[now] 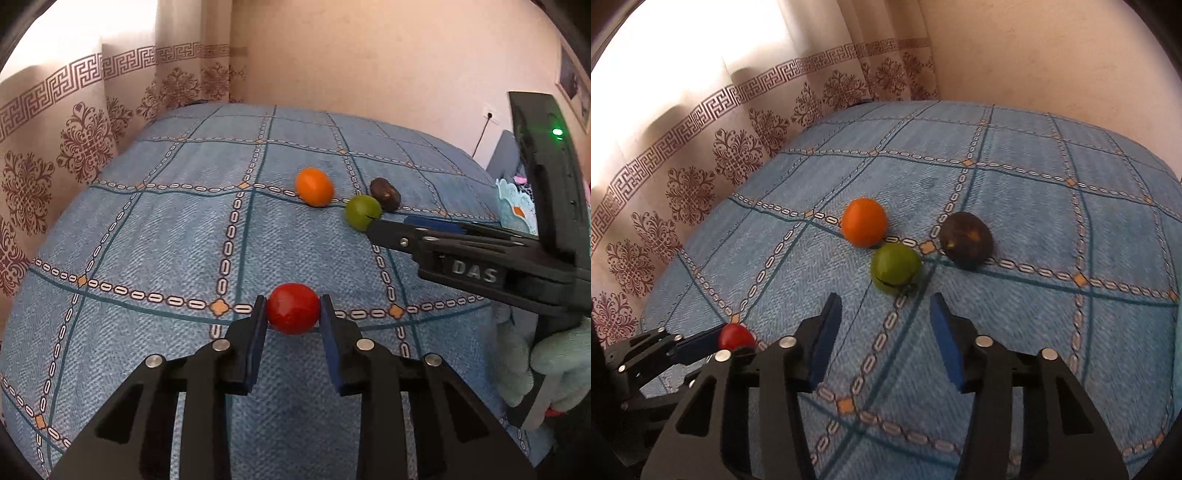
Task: Organize fruits
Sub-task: 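Grasp a red tomato with the left tool while the right tool grasps a green tomato, then carry the red tomato and green tomato in both tools over the blue basket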
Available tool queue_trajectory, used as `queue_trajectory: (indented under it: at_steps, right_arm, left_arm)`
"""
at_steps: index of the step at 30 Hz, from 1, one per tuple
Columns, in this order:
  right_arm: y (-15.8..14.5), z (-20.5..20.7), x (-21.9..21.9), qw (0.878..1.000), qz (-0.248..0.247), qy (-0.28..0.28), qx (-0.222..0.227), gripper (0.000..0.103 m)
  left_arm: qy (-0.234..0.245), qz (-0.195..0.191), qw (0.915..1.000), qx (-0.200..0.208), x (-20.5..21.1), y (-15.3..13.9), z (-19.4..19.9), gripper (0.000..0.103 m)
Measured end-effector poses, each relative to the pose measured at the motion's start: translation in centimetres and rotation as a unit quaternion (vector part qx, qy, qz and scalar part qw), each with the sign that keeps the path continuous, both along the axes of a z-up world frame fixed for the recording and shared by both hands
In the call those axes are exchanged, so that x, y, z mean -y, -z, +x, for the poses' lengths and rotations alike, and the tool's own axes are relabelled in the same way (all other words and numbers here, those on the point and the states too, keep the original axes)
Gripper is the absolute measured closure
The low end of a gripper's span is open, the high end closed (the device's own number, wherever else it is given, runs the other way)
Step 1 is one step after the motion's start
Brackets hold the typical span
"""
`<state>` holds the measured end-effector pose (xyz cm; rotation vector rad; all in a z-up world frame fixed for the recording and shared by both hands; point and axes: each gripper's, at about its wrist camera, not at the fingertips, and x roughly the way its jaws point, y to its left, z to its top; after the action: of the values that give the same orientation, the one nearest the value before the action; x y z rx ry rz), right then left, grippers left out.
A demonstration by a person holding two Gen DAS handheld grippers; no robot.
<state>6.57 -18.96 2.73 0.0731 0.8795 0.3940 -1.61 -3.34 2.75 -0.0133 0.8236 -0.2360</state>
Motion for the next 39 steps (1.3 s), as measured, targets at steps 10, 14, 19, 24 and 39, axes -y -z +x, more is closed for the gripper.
queue_trajectory:
  at_steps: [10,14,19,24,39]
  right_arm:
    - [1.0,3.2,-1.3,1.000,-0.022,0.011,-0.005,0.059]
    - [1.6,3.7,-1.3,0.999,-0.029,0.014,-0.008,0.065]
    - [1.5,3.4,-1.5,0.999,-0.035,0.011,-0.003,0.069]
    - [1.1,2.0,-1.1,1.000,-0.026,0.008,-0.003,0.069]
    - [-1.3,-3.0,0.3,1.000,0.003,0.004,0.021,0.068]
  left_arm:
    - [-0.003,-0.010,0.9999,-0.009,-0.4,0.3,0.4,0.074]
    - [-0.004,-0.013,0.9998,-0.014,-0.5,0.5,0.7,0.074]
    - [-0.007,-0.016,0.9997,-0.015,-0.7,0.6,0.9,0.074]
    - [-0.009,-0.014,0.9998,-0.009,-0.7,0.3,0.7,0.074]
    - [-0.014,-0.005,0.9998,0.014,-0.5,-1.3,-0.3,0.074]
